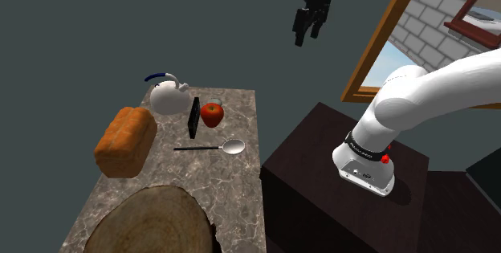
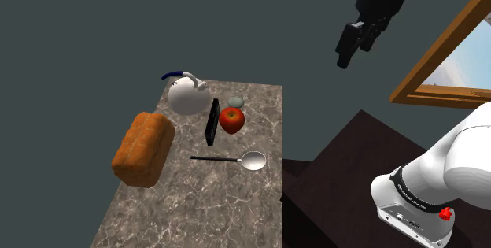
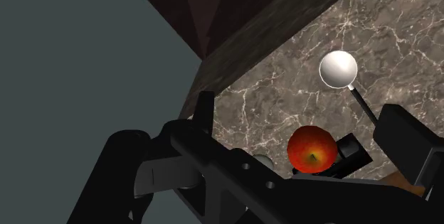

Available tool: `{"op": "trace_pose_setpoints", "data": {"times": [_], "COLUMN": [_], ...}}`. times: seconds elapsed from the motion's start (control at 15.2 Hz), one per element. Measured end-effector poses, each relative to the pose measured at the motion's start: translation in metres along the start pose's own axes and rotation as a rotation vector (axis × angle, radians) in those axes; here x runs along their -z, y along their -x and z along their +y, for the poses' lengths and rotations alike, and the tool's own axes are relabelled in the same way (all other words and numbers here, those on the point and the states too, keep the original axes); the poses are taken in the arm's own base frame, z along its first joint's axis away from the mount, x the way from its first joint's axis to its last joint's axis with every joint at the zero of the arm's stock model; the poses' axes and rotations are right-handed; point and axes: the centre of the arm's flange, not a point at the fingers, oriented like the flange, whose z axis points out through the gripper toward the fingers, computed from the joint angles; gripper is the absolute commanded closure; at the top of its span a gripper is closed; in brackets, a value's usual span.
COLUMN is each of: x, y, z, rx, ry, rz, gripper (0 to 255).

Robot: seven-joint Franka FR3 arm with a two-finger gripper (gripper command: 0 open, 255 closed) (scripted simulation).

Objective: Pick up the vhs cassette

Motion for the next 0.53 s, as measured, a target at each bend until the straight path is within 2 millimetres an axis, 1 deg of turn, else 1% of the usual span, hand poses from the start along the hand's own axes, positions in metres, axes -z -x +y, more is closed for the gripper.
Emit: {"op": "trace_pose_setpoints", "data": {"times": [0.07, 0.2, 0.4, 0.53], "x": [0.0, -0.01, -0.035, -0.051], "y": [0.0, -0.004, -0.022, -0.029], "z": [0.0, -0.013, -0.035, -0.051], "rx": [0.0, -0.022, -0.075, -0.113], "ry": [0.0, 0.0, -0.002, -0.003], "rz": [0.0, -0.001, -0.003, -0.003], "gripper": [0, 0, 0, 0]}}
